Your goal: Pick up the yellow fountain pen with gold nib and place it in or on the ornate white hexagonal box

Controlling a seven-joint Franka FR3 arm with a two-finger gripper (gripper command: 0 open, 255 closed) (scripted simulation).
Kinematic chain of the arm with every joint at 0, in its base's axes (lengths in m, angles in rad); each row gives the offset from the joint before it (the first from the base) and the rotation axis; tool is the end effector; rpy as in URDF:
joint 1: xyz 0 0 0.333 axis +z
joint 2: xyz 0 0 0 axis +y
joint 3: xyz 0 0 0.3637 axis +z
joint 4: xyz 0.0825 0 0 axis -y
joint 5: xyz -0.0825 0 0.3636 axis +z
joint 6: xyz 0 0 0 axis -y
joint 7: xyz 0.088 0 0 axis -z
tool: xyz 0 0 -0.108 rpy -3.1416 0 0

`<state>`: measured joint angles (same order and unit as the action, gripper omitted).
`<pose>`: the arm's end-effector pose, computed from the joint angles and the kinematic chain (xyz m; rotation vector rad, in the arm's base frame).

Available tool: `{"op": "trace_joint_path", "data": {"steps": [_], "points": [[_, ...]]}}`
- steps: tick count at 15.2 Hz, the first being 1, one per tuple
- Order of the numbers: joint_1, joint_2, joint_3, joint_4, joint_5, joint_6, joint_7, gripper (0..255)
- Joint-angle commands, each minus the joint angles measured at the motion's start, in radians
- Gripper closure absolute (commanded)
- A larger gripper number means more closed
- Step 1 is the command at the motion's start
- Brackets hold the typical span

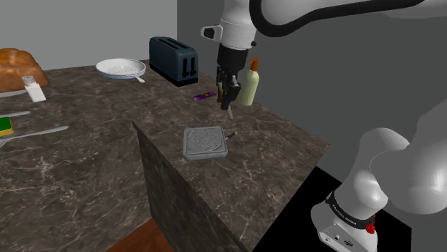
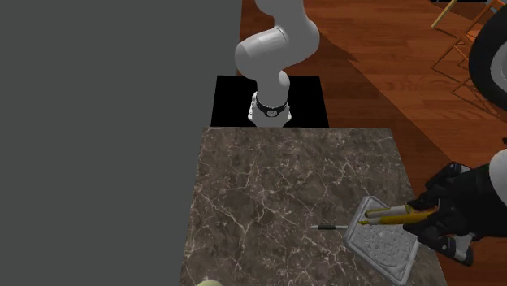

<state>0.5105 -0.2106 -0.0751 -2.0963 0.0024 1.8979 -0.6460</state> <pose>0.4231 0.1938 0.5645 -2.6785 -1.6096 -0.0210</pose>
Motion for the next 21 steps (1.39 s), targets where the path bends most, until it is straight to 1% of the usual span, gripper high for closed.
{"op": "trace_joint_path", "data": {"steps": [1,4,19,21], "points": [[0.010,0.073,0.011,0.081,0.007,-0.008,0.017,255],[0.025,0.186,0.027,0.213,0.015,-0.027,0.046,255],[0.025,0.228,0.027,0.060,0.019,0.169,0.041,255],[0.025,0.228,0.027,0.060,0.019,0.169,0.041,255]]}}
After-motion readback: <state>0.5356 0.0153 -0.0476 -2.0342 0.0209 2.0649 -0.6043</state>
